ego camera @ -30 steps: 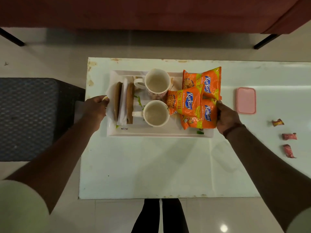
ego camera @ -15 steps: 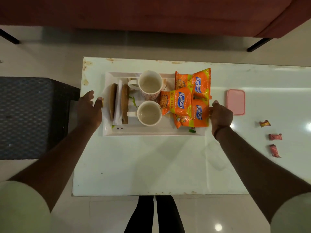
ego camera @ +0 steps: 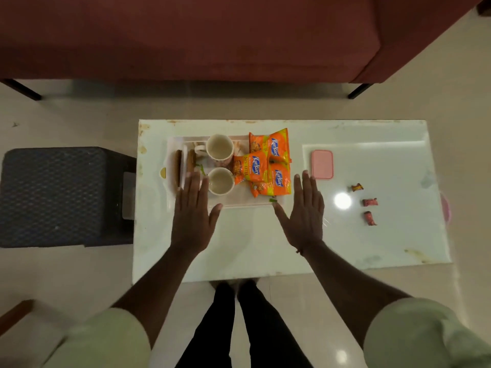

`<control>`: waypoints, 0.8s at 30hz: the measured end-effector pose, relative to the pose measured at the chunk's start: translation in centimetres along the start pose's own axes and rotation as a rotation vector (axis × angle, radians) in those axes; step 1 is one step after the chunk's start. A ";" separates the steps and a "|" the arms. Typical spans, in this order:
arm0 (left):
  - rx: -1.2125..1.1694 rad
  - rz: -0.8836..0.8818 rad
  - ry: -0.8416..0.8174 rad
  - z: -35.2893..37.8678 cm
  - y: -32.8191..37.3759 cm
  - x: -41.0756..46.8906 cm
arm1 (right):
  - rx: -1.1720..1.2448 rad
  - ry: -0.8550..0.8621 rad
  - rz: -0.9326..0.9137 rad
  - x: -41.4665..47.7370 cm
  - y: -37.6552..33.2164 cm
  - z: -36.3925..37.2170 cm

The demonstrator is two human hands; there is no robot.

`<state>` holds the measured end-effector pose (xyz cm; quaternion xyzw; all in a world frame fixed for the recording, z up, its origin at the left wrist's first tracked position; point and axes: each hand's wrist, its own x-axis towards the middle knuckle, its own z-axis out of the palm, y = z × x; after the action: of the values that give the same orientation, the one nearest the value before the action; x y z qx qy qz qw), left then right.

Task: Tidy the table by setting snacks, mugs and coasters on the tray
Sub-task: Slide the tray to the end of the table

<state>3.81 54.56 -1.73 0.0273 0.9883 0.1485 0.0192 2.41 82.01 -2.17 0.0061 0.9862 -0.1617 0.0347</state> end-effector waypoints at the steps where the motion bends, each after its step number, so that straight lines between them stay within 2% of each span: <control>1: 0.026 0.032 -0.027 -0.6 0.9 -0.7 | -0.010 -0.010 -0.019 -0.8 -0.4 -1.0; 4: 0.091 0.121 -0.101 -2.4 3.5 -2.8 | -0.038 -0.028 -0.033 -2.8 -1.6 -3.7; 8: 0.094 0.149 -0.173 -5.6 6.9 -5.0 | -0.045 -0.037 -0.015 -5.5 -3.0 -7.5; 15: 0.047 0.146 -0.169 -9.8 10.4 -6.8 | -0.052 0.000 0.008 -8.0 -3.4 -12.2; 20: 0.044 0.209 -0.164 -10.7 11.8 -6.0 | -0.061 -0.001 0.006 -7.8 -1.4 -13.6; 24: 0.039 0.149 -0.176 -10.0 14.2 -4.9 | -0.040 -0.025 -0.002 -6.9 0.9 -14.7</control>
<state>8.88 64.88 12.16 0.1139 0.9808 0.1271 0.0942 8.32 87.58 11.94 0.0024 0.9888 -0.1419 0.0471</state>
